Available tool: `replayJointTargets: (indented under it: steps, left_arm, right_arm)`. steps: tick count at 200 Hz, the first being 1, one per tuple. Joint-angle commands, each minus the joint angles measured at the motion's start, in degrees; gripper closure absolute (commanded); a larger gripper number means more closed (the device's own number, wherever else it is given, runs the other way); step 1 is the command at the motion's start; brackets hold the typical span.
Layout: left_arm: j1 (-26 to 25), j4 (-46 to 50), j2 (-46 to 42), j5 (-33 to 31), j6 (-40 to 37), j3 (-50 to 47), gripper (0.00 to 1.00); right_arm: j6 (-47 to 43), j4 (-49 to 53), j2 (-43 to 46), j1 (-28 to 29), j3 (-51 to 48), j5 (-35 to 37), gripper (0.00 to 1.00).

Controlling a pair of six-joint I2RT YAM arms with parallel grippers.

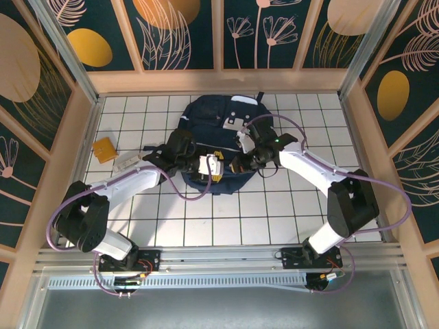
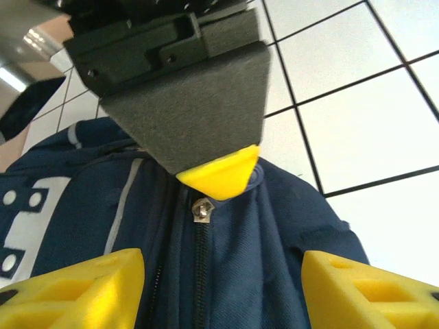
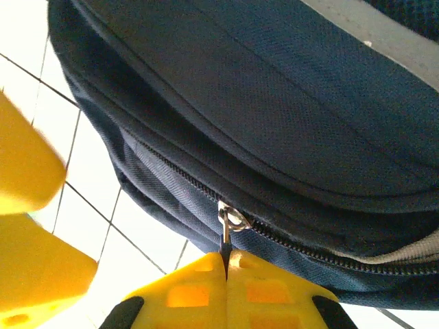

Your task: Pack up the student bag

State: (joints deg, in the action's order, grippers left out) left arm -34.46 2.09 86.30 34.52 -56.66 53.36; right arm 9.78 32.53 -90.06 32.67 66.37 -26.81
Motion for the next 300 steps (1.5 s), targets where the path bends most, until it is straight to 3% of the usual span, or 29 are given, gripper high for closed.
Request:
replayJointTargets:
  steps: [1, 57, 73, 94, 111, 126, 142, 192, 234, 276, 300]
  left_arm:
    - [-0.6, -1.3, 2.5, -3.4, 2.8, 0.6, 0.39]
    - [-0.8, 1.1, 9.6, -10.0, 3.2, 5.1, 0.56]
    - [-0.8, 1.6, 10.8, -11.3, 4.0, 6.2, 0.72]
    - [-0.9, 1.9, 11.4, -11.4, 4.4, 6.7, 1.0]
    - [-0.9, 1.9, 10.9, -10.8, 3.9, 6.3, 1.0]
    - [-0.9, 1.9, 10.0, -9.0, 3.0, 5.5, 1.0]
    - [-0.8, 2.2, 9.3, -7.3, 2.6, 5.3, 1.0]
    - [-0.9, 1.2, 7.9, -3.3, 4.2, 5.2, 1.0]
    - [-0.8, 1.3, 6.8, -2.2, 3.7, 4.5, 1.0]
    - [-0.8, -0.7, 5.7, -1.3, 4.8, 3.1, 1.0]
    - [-0.8, -0.7, 4.8, -1.6, 4.3, 2.8, 1.0]
  right_arm:
    - [0.2, -1.5, 1.1, 0.2, 1.7, -1.0, 1.0]
    - [-0.8, 1.2, 0.7, 0.2, -0.9, 4.5, 1.0]
    - [-0.8, 0.9, 0.3, 0.3, -1.4, 4.9, 1.0]
    - [-0.6, 0.2, -0.1, 0.6, -2.3, 5.8, 1.0]
    - [0.3, -1.1, -0.2, 0.6, -3.5, 6.0, 1.0]
    - [0.9, -2.0, -0.3, 0.6, -4.1, 4.2, 0.81]
    - [1.1, -3.0, -0.2, 0.5, -4.8, 2.0, 0.72]
    - [1.5, -3.1, -1.4, 0.1, -4.4, 4.2, 0.71]
    - [-0.1, -1.9, -2.3, 0.1, -3.9, 7.9, 0.61]
    - [-0.9, -4.5, -2.3, 0.6, -4.2, -2.6, 0.81]
    - [-1.6, -3.3, -1.2, 0.5, -3.4, -3.1, 0.96]
